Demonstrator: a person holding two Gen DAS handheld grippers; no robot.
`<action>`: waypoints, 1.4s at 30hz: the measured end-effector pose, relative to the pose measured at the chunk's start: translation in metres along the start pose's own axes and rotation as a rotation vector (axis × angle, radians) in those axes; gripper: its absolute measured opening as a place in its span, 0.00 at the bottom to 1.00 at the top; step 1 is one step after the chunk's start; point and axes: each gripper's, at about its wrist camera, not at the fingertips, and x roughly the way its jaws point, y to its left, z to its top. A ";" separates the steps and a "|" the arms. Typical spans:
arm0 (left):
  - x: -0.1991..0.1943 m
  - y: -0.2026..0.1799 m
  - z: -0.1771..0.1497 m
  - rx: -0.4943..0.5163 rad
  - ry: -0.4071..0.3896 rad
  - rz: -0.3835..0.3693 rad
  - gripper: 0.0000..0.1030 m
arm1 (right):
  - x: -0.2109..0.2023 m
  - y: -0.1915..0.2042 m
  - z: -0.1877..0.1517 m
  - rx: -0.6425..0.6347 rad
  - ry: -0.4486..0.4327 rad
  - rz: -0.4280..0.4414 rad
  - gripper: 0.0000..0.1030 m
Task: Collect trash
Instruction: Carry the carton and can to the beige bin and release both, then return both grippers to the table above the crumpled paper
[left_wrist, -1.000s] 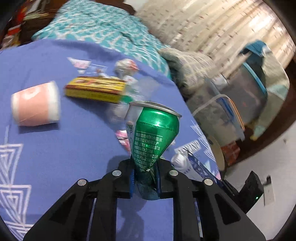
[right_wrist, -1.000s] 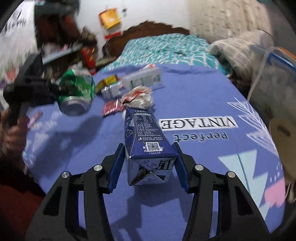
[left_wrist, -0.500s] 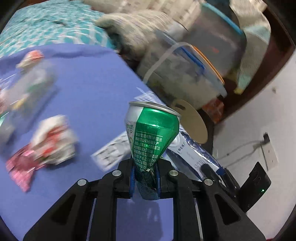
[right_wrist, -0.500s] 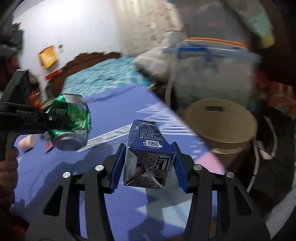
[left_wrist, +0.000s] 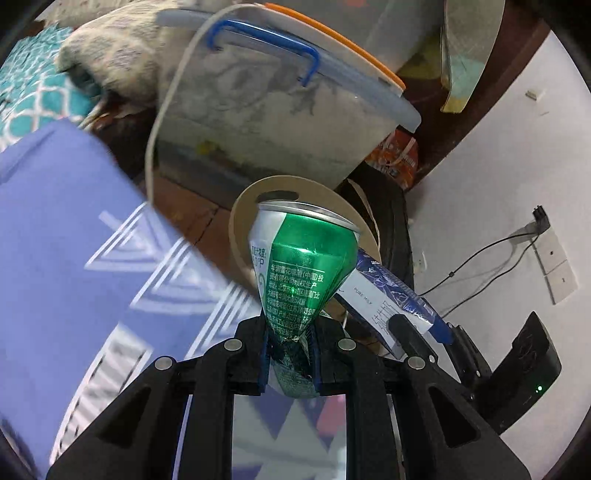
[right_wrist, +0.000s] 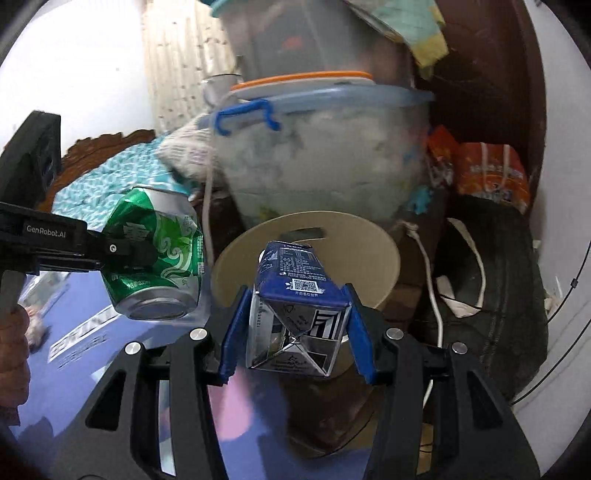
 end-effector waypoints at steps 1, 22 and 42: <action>0.010 -0.005 0.007 0.016 0.010 0.008 0.15 | 0.006 -0.004 0.002 0.003 0.005 -0.012 0.51; -0.092 0.047 -0.097 0.060 -0.197 0.326 0.71 | -0.016 0.077 -0.031 0.154 0.062 0.259 0.78; -0.248 0.169 -0.263 -0.288 -0.345 0.721 0.71 | -0.035 0.255 -0.073 -0.078 0.188 0.445 0.78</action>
